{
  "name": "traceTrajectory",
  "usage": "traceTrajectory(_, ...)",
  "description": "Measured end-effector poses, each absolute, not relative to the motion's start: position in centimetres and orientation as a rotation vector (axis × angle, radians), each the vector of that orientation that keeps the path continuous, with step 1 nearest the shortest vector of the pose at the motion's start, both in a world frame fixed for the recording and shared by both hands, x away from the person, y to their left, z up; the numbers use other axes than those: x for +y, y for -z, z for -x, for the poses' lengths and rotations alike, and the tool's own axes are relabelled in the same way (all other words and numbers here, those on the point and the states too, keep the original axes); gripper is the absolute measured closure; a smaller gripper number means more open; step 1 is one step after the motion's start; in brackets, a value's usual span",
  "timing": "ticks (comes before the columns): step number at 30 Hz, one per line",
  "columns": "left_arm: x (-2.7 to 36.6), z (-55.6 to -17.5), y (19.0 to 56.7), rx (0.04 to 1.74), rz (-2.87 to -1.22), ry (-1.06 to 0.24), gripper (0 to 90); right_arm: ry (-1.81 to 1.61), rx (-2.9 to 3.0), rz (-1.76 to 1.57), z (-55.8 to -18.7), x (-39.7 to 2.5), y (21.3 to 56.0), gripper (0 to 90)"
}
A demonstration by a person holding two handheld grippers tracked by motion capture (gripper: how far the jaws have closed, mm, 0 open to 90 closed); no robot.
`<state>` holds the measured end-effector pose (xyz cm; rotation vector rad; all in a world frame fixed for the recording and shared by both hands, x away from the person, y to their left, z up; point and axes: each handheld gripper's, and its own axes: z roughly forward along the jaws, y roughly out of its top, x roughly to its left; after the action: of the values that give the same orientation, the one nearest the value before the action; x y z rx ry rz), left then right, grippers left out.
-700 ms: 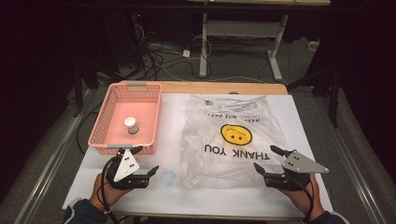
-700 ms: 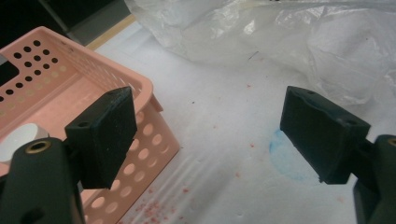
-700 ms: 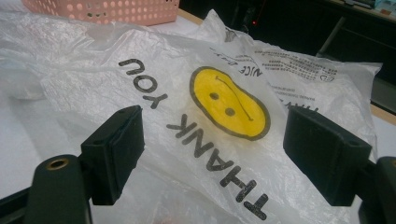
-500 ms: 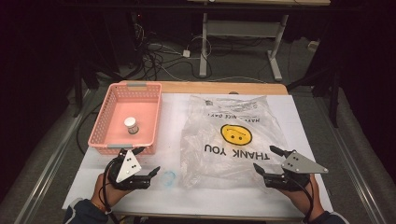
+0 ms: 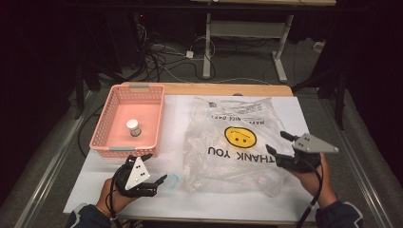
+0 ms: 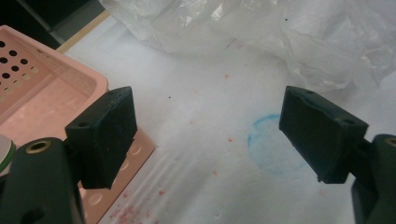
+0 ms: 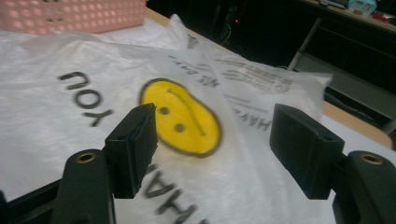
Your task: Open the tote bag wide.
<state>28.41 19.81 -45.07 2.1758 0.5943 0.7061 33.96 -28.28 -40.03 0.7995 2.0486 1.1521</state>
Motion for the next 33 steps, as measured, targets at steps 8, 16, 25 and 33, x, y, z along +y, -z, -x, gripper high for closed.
traceTrajectory(8,19.6,-28.7,45.3,0.594,-2.183,-0.694,18.3,-0.966,2.065,-0.878,-43.7,-29.4,39.0,37.8)
traceTrajectory(16,19.5,-28.6,45.5,0.569,-2.197,-0.699,18.4,-0.835,2.133,-1.139,-51.1,-30.4,42.4,36.4)
traceTrajectory(25,19.8,-29.3,45.6,0.557,-2.208,-0.702,18.4,-0.807,2.248,-1.213,-52.9,-29.9,45.0,78.2)
traceTrajectory(33,19.4,-30.0,45.6,0.525,-2.230,-0.713,18.3,-0.789,2.090,-1.311,-52.6,-31.2,44.6,89.5)
